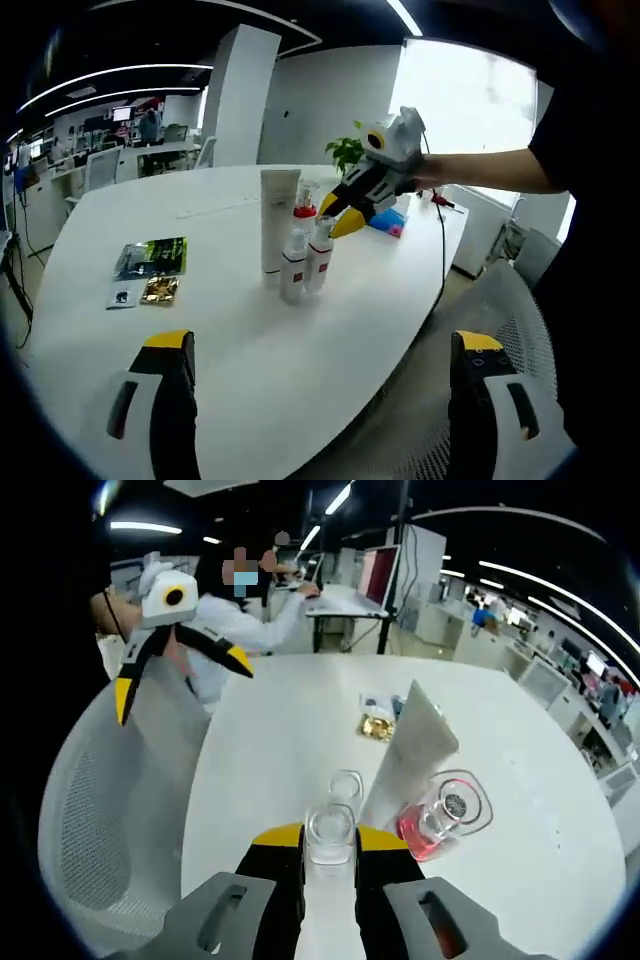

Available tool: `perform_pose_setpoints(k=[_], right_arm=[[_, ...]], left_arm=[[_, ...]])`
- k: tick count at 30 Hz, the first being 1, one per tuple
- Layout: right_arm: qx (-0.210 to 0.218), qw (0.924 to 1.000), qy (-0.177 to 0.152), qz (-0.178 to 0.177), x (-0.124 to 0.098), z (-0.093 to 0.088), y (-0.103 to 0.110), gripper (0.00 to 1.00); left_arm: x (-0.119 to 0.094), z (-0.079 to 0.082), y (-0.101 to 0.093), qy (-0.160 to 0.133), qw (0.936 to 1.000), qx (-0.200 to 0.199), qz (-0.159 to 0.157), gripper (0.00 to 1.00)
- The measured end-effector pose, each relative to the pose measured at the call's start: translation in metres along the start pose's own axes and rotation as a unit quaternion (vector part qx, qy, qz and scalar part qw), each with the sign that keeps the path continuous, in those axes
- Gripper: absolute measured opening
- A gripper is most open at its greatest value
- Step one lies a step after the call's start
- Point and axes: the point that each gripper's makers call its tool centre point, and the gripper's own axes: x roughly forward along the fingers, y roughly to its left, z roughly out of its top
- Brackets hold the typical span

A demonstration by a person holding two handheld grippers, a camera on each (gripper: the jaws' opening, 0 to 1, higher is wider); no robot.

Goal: Arrange the skincare products in the storage area until every visible bottle or jar stands upright without overlapping.

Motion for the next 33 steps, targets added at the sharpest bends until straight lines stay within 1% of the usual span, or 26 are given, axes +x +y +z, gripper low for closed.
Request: perform_pose_setpoints(k=[13, 20, 33], right_arm=[[-0.002, 1.0, 0.002, 0.0, 0.009, -0.008, -0.01, 0.09], [0.015, 0.9999, -0.006, 0.005, 0.011, -0.009, -0.01, 0.09], [-0.007, 1.0, 0.001, -0.002, 0.011, -0.01, -0.01, 0.1]], left_arm=[[0.002, -0.004, -0.002, 0.01, 0.9999, -0.002, 0.0, 0.98], [0.002, -0.006, -0.002, 0.016, 0.9999, 0.001, -0.001, 0.98], [0.003, -0.009, -0.004, 0.023, 0.9997, 0.004, -0.002, 0.96]])
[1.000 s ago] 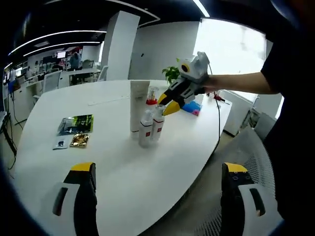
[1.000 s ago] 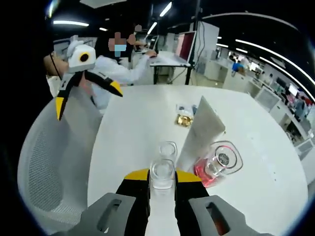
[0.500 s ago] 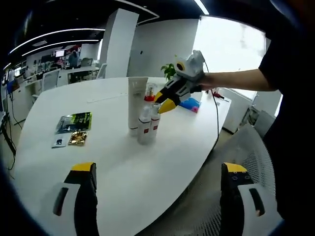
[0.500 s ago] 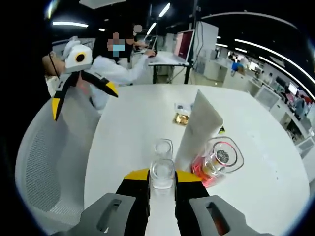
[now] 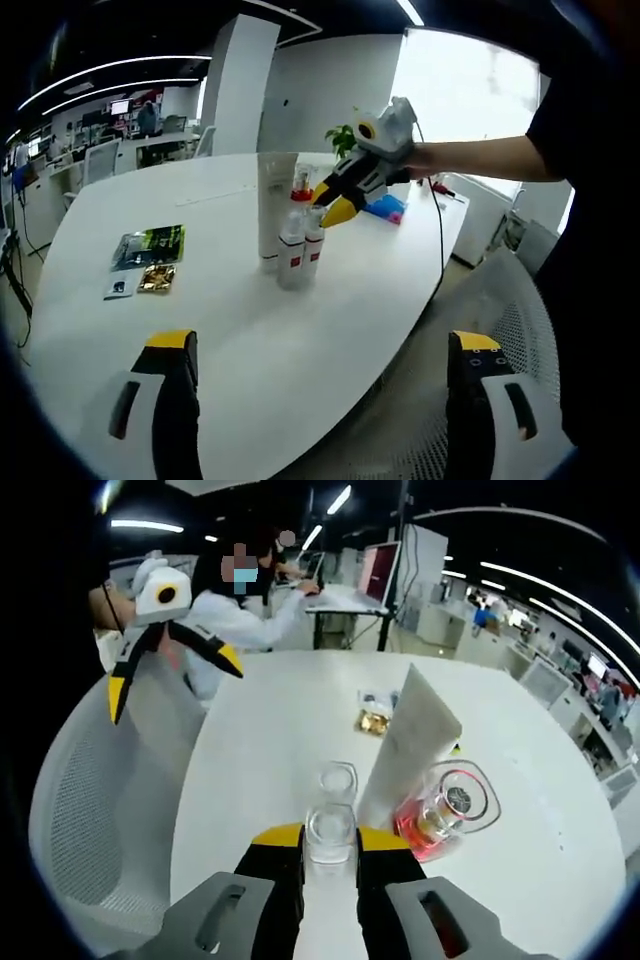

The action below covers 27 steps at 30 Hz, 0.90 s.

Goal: Arrange the skincare products in the storage area until every visible bottle or jar stands upright without overlapping.

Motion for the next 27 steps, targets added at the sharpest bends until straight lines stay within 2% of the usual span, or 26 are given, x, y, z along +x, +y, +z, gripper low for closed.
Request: perform_pose_setpoints(k=[6, 10, 14, 27], right_arm=[[0.007, 1.0, 0.004, 0.0, -0.001, 0.0, 0.002, 0.11], [0.01, 0.9999, 0.009, -0.003, 0.0, 0.0, 0.002, 0.15], [0.01, 0.9999, 0.012, -0.004, 0.0, 0.0, 0.003, 0.14], [0.035, 0.9989, 0.026, -0.018, -0.003, -0.013, 0.001, 0.14]], left_arm=[[0.0, -0.001, -0.001, 0.002, 1.0, 0.001, -0.001, 0.96], [0.0, -0.001, -0.002, 0.004, 1.0, 0.003, -0.002, 0.96], [0.0, -0.001, -0.003, 0.003, 1.0, 0.002, -0.002, 0.96], [0.0, -0.002, -0.003, 0.006, 1.0, 0.003, -0.003, 0.95]])
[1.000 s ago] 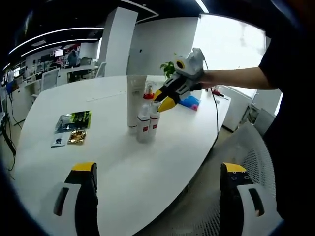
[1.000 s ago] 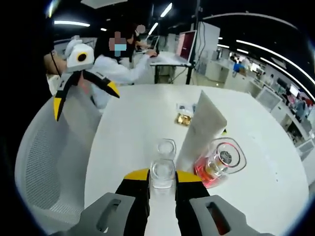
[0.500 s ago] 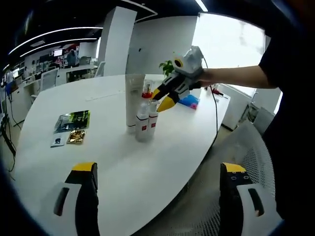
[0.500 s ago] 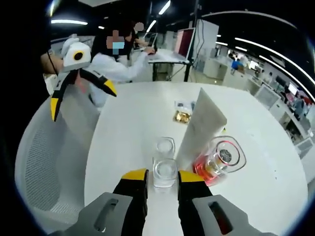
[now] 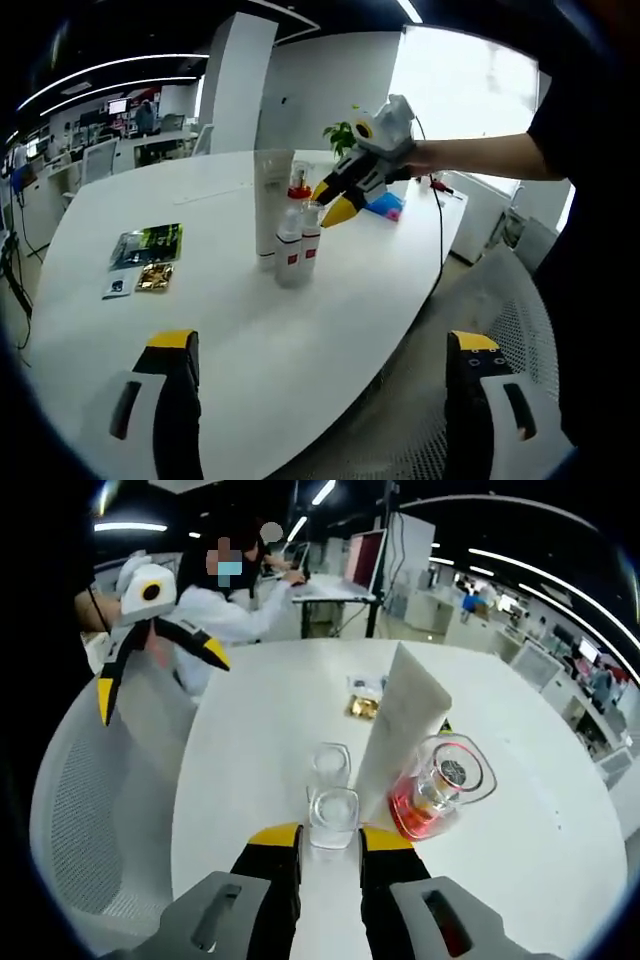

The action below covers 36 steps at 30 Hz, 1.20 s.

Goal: Arrange the skincare products in the storage area until every visible bottle or jar stands upright without overlapping.

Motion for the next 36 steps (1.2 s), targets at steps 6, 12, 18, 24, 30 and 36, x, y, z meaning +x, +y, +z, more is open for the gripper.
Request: perform_pose_setpoints(k=[6, 12, 18, 24, 30, 36], right_arm=[[0.06, 0.9979, 0.018, -0.013, 0.013, -0.026, 0.008, 0.15], [0.123, 0.9915, 0.019, -0.039, 0.03, -0.049, 0.013, 0.14], [0.195, 0.9783, -0.008, -0.07, 0.036, -0.042, 0.016, 0.15], [0.191, 0.9783, 0.002, -0.08, 0.042, -0.048, 0.017, 0.13], [0.183, 0.9789, 0.008, -0.091, 0.039, -0.05, 0.009, 0.11], [0.172, 0.9806, 0.011, -0.093, 0.037, -0.048, 0.004, 0.1]], left_arm=[[0.0, 0.0, 0.001, -0.001, 1.0, -0.001, 0.001, 0.95], [0.0, 0.0, 0.001, -0.001, 1.0, -0.001, 0.002, 0.95], [0.0, -0.001, 0.002, 0.001, 1.0, 0.0, 0.002, 0.95], [-0.001, -0.001, 0.003, 0.0, 1.0, 0.0, 0.004, 0.95], [-0.001, -0.001, 0.003, 0.0, 1.0, -0.001, 0.004, 0.95], [0.0, -0.001, 0.002, 0.001, 1.0, 0.0, 0.004, 0.95]])
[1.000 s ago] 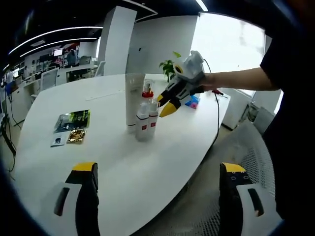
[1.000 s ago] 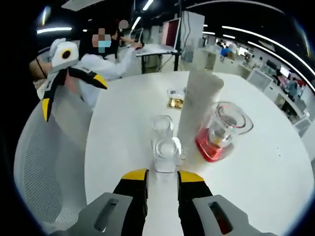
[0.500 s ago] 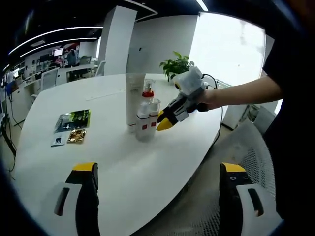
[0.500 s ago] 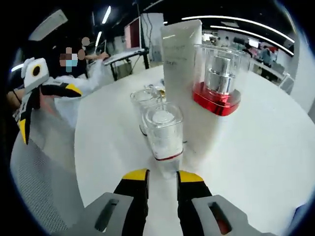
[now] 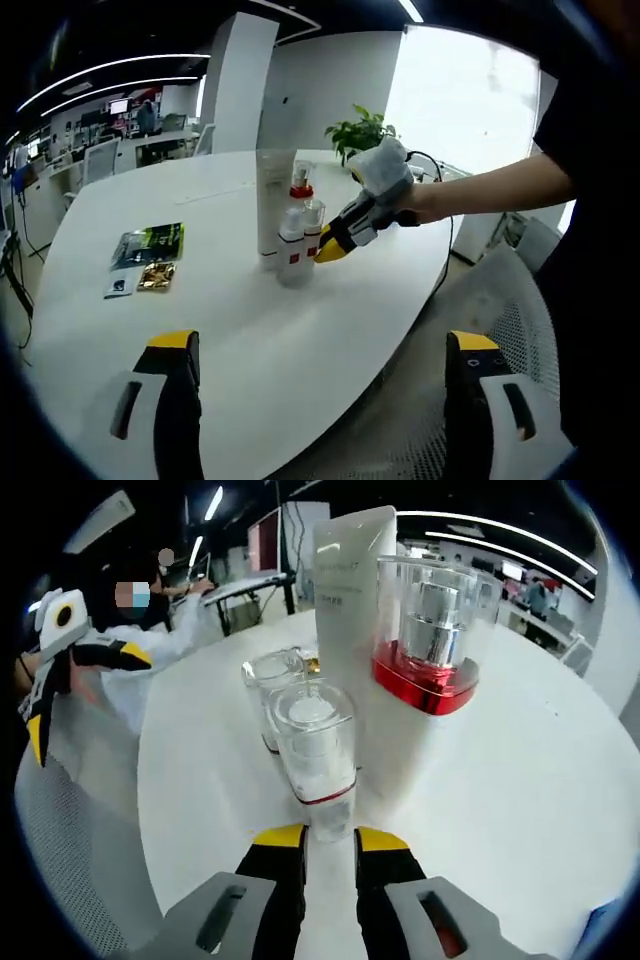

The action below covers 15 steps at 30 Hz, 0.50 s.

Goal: Arrange the skincare products in the storage area until every visible bottle or jar stands upright without overlapping.

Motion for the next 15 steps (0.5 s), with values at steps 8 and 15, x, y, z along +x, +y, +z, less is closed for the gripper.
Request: perform_pose_setpoints(k=[8, 15], right_arm=[[-0.017, 0.9998, 0.004, 0.009, 0.001, 0.001, 0.001, 0.1], [-0.019, 0.9997, -0.004, 0.013, -0.009, 0.001, 0.01, 0.17]], left_arm=[[0.0, 0.0, 0.0, 0.001, 1.0, -0.001, 0.0, 0.95], [-0.001, 0.001, 0.002, -0.003, 1.0, -0.008, 0.001, 0.95]])
